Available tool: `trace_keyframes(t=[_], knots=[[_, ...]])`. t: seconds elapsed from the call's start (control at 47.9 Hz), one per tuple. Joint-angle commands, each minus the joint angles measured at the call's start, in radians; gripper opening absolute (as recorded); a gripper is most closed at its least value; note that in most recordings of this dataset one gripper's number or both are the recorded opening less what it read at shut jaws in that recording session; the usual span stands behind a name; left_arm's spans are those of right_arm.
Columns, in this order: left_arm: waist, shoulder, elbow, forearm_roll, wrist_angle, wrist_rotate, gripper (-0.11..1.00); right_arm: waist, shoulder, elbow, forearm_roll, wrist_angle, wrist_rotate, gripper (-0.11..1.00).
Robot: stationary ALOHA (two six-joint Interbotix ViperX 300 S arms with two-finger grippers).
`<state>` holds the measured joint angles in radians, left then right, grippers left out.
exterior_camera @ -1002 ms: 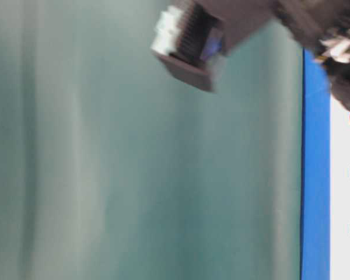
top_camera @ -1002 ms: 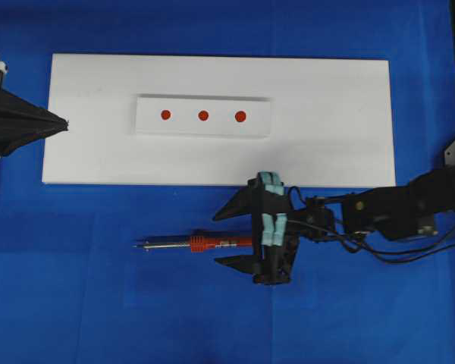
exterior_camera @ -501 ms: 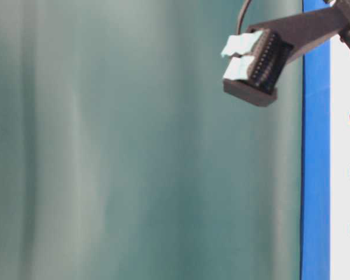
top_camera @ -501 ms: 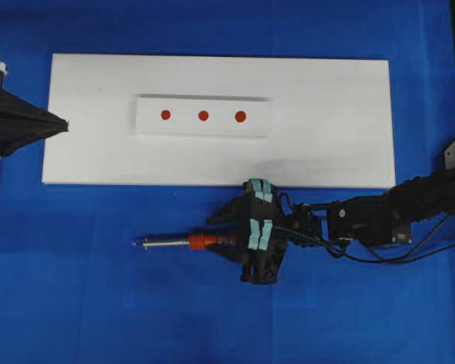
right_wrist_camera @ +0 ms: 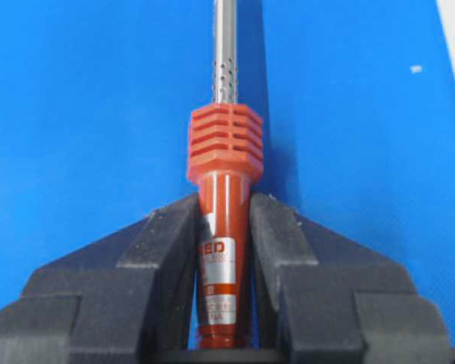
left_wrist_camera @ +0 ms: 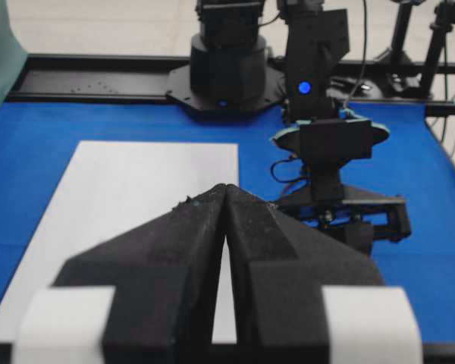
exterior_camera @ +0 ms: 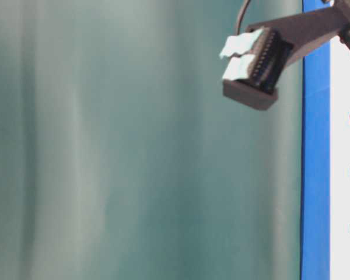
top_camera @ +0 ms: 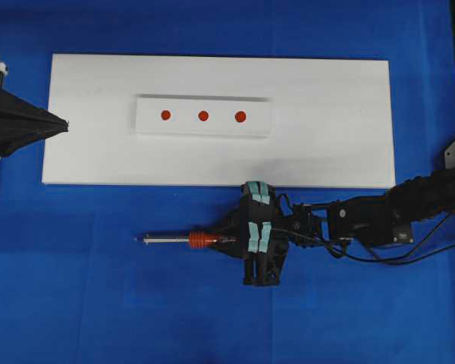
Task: Touch the tip of the soldering iron to the mark.
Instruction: 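Lift the soldering iron tip-down and carry it over the white strip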
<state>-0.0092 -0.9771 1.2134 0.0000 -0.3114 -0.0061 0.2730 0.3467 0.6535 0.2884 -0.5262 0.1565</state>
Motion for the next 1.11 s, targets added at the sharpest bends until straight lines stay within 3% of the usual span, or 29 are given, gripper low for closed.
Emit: trace_keyframes(t=[0.0, 0.355, 0.543, 0.835, 1.086], knots=[[0.002, 0.003, -0.011, 0.002, -0.009, -0.002, 0.00, -0.002, -0.092, -0.002, -0.003, 0.017, -0.011, 0.06], [0.002, 0.003, -0.011, 0.002, -0.009, -0.002, 0.00, -0.054, -0.388, 0.011, -0.003, 0.322, -0.112, 0.06], [0.002, 0.005, -0.011, 0.002, -0.008, -0.003, 0.00, -0.066, -0.525, 0.012, -0.003, 0.437, -0.132, 0.06], [0.000, 0.003, -0.009, 0.002, -0.011, -0.003, 0.00, -0.072, -0.534, 0.002, -0.015, 0.456, -0.137, 0.06], [0.002, 0.005, -0.009, 0.002, -0.014, -0.003, 0.00, -0.161, -0.532, -0.003, -0.097, 0.505, -0.164, 0.06]])
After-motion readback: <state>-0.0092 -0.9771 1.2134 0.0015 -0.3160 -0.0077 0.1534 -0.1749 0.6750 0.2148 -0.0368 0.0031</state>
